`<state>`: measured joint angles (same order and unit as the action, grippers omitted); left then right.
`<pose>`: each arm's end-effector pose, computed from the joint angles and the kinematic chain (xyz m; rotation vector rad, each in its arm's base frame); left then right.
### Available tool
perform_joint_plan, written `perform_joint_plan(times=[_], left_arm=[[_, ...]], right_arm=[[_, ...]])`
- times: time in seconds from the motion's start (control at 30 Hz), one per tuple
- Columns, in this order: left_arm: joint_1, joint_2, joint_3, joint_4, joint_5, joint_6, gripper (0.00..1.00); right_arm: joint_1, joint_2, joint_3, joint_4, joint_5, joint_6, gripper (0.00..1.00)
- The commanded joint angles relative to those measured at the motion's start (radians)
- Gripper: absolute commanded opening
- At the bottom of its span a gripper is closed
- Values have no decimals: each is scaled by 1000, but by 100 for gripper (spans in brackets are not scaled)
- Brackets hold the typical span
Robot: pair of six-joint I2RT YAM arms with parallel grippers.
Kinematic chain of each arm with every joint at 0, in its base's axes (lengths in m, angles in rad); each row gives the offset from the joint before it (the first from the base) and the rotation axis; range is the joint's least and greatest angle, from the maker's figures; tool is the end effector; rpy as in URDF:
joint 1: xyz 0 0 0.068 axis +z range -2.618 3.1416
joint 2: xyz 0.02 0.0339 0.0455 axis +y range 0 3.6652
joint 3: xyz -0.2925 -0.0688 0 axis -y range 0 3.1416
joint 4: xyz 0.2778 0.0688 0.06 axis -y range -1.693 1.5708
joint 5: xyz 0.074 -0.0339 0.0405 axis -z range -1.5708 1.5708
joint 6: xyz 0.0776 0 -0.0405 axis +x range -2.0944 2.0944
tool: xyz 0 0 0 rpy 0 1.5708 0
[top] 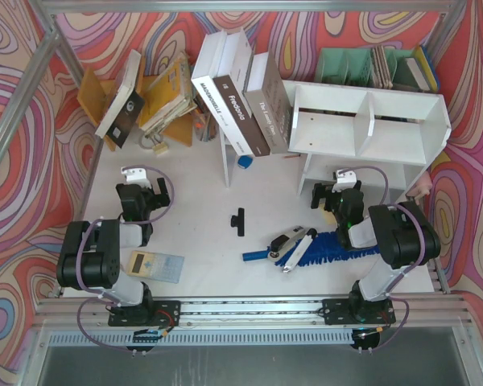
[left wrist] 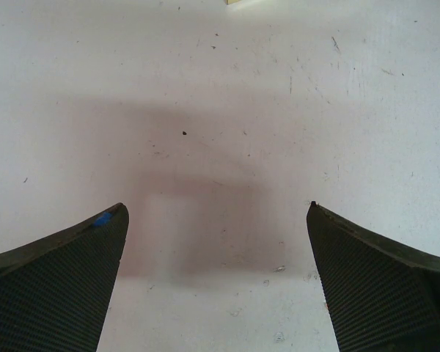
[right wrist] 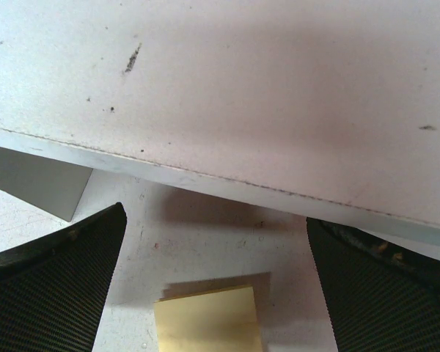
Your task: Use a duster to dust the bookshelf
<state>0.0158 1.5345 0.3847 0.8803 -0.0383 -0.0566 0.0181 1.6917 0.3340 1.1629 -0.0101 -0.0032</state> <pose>0.3237 0.0081 0.1364 -0.0934 1.8377 0.0067 0.3213 0.0066 0.1157 -0.0261 1.7654 0.0197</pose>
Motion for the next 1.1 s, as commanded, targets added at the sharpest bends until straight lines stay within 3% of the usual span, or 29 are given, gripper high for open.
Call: perform_joint_plan(times=[0.0, 0.6, 0.77, 0.97, 1.07], left_arm=[[4, -5, -6, -5, -6, -9, 98], [4, -13, -33, 41, -2, -3, 98], [1, -66, -125, 167, -18, -7, 98], [-53, -155, -155, 139, -84, 32, 98], [-71, -198, -159, 106, -114, 39, 99]], right_arm=[[-7, -12, 16, 40, 2, -9, 99], [-7, -13, 16, 41, 1, -9, 99], [-6, -20, -3, 75, -11, -16, 99], [14, -60, -87, 192, -30, -55, 99], [38, -126, -87, 145, -26, -79, 99]])
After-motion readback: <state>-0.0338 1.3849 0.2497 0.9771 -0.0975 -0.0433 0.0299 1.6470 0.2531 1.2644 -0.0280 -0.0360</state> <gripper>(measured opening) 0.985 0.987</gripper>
